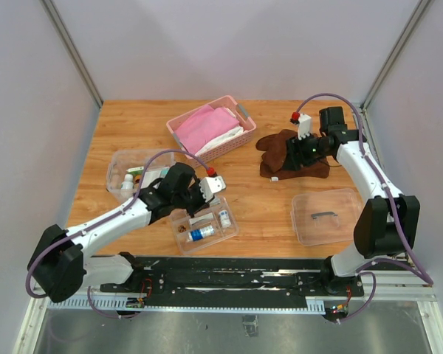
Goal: Organize the medicine kit
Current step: Place the medical item at the medicine box compartment.
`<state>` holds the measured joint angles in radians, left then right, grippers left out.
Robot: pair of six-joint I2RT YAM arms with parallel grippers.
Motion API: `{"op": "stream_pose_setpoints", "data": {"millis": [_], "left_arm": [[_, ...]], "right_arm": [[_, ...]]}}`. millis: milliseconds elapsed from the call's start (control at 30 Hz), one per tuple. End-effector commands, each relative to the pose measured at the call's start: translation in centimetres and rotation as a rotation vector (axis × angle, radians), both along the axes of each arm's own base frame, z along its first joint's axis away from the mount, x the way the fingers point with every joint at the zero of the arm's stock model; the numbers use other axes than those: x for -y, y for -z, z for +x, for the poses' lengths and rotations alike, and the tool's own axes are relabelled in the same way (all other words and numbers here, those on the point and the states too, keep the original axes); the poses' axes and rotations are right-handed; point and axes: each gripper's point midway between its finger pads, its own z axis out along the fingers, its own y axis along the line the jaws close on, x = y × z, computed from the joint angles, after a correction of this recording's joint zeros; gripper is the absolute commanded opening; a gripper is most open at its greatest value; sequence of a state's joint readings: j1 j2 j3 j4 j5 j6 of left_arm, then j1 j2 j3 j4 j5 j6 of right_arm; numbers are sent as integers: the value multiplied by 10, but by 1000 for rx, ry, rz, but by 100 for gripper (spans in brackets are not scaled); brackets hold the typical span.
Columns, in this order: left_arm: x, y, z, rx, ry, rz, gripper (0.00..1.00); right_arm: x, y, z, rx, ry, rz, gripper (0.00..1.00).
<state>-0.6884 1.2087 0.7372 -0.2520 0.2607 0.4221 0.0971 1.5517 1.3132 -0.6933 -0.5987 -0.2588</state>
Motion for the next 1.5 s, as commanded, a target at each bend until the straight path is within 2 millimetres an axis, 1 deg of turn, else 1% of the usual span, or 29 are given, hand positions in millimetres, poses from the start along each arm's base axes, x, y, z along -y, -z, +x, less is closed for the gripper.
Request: {"op": "stream_pose_setpoints", "data": {"millis": [0, 367, 533, 900, 1133, 1333, 1467], "left_arm": [[-10, 12, -20, -52, 24, 18, 0], [-20, 36, -34, -84, 46, 52, 0], [-24, 42, -31, -85, 28, 76, 0], [-24, 55, -25, -114, -6, 106, 1], [-24, 59, -21, -108, -21, 112, 2], [-22, 66, -21, -125, -15, 117, 5], [-21, 66, -20, -125, -18, 116, 9]], "right_arm": [[0, 1, -2, -19, -9, 16, 58], [-2, 2, -4, -27, -14, 27, 58], [-3, 2, -4, -31, -17, 29, 57], [-3, 2, -6, -34, -17, 34, 57], [-5, 3, -7, -43, -21, 42, 57], [-5, 3, -7, -45, -23, 43, 56], [-5, 3, -6, -45, -22, 41, 56]]}}
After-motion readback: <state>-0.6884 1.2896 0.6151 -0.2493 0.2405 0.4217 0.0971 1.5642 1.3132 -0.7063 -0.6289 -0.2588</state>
